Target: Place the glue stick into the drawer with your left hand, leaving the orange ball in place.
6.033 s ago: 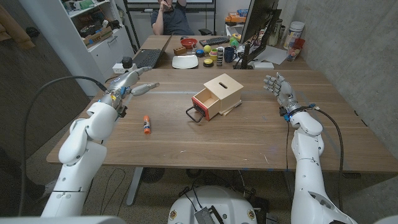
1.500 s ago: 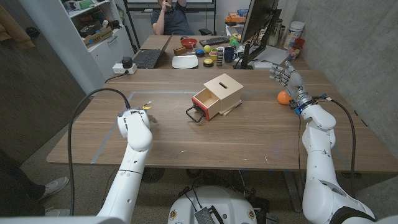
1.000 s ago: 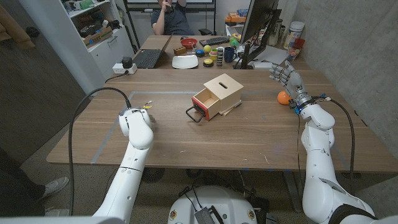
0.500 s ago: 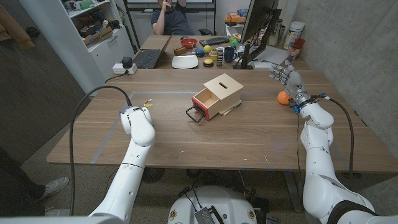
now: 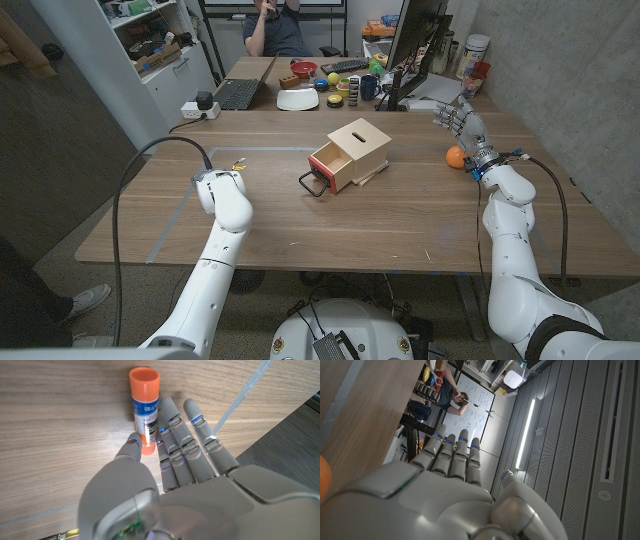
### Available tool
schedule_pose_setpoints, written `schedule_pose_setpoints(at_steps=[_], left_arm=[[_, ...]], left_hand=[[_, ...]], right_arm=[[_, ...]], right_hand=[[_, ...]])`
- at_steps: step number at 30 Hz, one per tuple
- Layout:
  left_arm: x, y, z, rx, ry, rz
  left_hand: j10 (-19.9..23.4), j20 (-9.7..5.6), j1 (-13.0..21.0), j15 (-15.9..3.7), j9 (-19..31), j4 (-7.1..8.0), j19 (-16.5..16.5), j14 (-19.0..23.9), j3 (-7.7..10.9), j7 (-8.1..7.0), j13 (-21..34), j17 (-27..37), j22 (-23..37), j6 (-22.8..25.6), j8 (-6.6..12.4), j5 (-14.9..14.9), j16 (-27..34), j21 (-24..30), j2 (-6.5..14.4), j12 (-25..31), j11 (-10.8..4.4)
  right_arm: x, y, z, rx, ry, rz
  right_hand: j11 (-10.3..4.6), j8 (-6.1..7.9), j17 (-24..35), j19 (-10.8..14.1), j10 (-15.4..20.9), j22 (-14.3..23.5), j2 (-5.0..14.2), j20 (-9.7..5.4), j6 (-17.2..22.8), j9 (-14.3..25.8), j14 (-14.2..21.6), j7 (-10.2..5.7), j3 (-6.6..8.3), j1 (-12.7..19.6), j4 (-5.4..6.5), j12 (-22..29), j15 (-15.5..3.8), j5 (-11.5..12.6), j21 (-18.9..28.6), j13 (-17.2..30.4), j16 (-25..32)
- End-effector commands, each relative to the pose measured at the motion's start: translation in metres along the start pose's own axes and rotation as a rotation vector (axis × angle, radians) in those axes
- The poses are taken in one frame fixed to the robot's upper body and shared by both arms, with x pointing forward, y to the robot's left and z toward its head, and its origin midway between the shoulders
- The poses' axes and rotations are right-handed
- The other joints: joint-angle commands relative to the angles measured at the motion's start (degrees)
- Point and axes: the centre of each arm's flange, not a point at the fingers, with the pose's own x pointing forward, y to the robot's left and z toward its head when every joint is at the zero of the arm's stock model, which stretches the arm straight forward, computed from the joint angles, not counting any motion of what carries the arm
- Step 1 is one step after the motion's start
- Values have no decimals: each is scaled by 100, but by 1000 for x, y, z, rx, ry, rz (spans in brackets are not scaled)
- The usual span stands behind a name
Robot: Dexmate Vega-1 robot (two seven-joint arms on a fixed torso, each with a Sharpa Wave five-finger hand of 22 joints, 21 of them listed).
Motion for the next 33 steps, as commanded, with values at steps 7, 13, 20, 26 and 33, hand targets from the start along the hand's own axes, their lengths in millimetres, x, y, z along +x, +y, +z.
schedule_pose_setpoints(at_steps=[7, 13, 20, 26, 33], left_arm=[[-6, 12, -3, -24, -1, 28], [-12, 18, -5, -20, -6, 52], [-16, 26, -6, -24, -18, 62], [-23, 35, -8, -33, -29, 84], [-32, 48, -8, -37, -40, 127]], left_hand=[[484, -92, 187, -14, 43, 8, 177, 253, 160, 462, 47, 89, 21, 823, 17, -20, 80, 100, 181, 44, -229], [496, -115, 197, -11, 44, 4, 215, 267, 176, 479, 48, 101, 21, 843, -2, -27, 78, 121, 167, 27, -229], [511, -126, 204, -8, 44, 3, 211, 298, 193, 485, 52, 116, 21, 869, -27, -34, 79, 128, 147, 5, -226], [530, -129, 209, -7, 45, 4, 203, 305, 209, 474, 64, 131, 22, 887, -51, -38, 72, 134, 130, -6, -235], [544, -129, 216, -6, 47, 5, 192, 309, 228, 485, 80, 147, 22, 916, -74, -41, 62, 140, 116, -19, -235]], right_arm=[[5, 2, -3, 1, 2, 5], [4, 3, -2, -6, 2, -3], [3, 4, -3, -2, 5, -2], [1, 3, -3, 0, 1, -8], [-2, 3, -2, -5, -4, -16]], right_hand=[[34, 31, 0, -5, 16, 19, 14, -7, 9, 32, 52, 0, -16, -46, 3, -3, 2, 24, -10, 22, 37], [29, 27, -1, -14, 14, 19, 16, -8, 0, 32, 52, 10, -19, -49, 1, -5, 4, 26, -21, 22, 36], [34, 26, -1, -27, 19, 19, 18, -7, -3, 33, 48, 5, -23, -53, -1, -3, 3, 28, -36, 22, 33], [42, 27, -2, -27, 17, 19, 18, -13, 0, 33, 52, 13, -26, -55, -3, -4, 2, 30, -42, 22, 35], [25, 27, -2, -28, 17, 19, 18, -13, -1, 33, 53, 6, -31, -58, -6, -5, 4, 31, -53, 22, 34]])
